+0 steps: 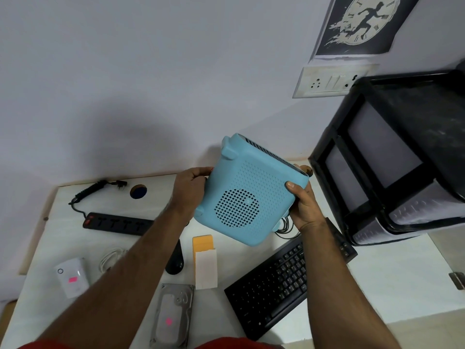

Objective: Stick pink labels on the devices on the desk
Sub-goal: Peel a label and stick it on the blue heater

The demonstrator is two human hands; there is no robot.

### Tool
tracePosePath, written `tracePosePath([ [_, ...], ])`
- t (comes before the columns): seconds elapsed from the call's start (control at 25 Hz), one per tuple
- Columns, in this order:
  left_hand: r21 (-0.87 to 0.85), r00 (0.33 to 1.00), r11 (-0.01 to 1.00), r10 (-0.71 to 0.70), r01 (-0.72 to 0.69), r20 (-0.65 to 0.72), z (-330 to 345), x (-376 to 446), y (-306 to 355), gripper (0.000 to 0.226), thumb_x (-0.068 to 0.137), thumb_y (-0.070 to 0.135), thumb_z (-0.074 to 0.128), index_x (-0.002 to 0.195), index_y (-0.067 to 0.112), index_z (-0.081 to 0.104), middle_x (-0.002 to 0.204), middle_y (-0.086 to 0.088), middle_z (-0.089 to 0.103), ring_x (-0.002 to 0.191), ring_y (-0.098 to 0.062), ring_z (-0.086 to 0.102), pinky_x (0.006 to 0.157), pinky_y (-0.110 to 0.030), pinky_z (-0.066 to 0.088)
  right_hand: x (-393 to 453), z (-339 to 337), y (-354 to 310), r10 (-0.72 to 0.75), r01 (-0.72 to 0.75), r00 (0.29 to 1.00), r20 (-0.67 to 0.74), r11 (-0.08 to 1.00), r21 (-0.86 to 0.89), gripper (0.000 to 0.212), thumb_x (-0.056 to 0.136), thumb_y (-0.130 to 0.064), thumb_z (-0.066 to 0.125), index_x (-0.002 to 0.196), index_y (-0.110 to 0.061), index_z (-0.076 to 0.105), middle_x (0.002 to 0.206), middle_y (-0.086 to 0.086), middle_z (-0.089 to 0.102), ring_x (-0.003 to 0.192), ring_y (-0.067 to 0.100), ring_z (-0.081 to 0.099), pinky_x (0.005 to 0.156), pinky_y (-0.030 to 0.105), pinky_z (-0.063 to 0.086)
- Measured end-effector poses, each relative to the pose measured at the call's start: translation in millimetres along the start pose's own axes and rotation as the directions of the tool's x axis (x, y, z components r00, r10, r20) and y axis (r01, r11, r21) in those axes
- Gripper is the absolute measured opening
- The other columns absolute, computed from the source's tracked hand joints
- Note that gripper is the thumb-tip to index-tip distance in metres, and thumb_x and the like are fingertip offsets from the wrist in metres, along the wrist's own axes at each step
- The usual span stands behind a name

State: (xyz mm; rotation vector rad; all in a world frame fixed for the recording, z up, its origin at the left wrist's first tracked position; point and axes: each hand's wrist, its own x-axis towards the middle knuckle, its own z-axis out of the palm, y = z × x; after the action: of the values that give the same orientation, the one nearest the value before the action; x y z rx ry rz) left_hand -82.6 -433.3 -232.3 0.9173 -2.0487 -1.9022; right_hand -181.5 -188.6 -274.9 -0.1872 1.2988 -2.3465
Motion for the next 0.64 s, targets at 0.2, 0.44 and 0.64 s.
tracePosePath([
  [0.2,0.001,0.987,0.989,0.15,-0.151,0.052,2.0,-10.2,-0.2,0.051,0.087,-0.008,0.037,0.11,0.02,0.073,0.106,0.011,0.073,0.095,-0.003,0.068,0.074,-0.012,0.052,1.6,-2.0,-1.4,-0.004,0.004,0.999,-0.032,1.0,-0.008,0.04,0.078,-0.008,0.067,0.115,-0.021,0.061,0.12,0.005,0.067,0.111,0.02,0.065,0.085,0.037,0.057],
  [0.44,-0.008,0.98,0.984,0.181,-0.181,0.078,5.8,-11.1,2.0,0.053,0.088,-0.009,0.034,0.107,0.022,0.072,0.102,0.008,0.073,0.09,-0.004,0.067,0.07,-0.013,0.052,0.8,-0.5,-4.7,-0.006,0.005,0.999,-0.04,1.0,-0.028,0.034,0.082,-0.005,0.059,0.102,-0.031,0.068,0.113,-0.001,0.071,0.106,0.016,0.067,0.083,0.035,0.057],
  [0.64,-0.045,0.989,0.99,0.136,-0.133,0.065,6.6,-7.0,-2.3,0.052,0.089,-0.007,0.034,0.113,0.021,0.071,0.108,0.005,0.073,0.096,-0.01,0.068,0.075,-0.02,0.055,6.1,-6.1,-3.6,0.006,-0.01,0.998,-0.061,0.998,-0.067,0.042,0.08,-0.007,0.064,0.12,-0.02,0.06,0.119,0.003,0.068,0.11,0.019,0.065,0.084,0.037,0.057],
])
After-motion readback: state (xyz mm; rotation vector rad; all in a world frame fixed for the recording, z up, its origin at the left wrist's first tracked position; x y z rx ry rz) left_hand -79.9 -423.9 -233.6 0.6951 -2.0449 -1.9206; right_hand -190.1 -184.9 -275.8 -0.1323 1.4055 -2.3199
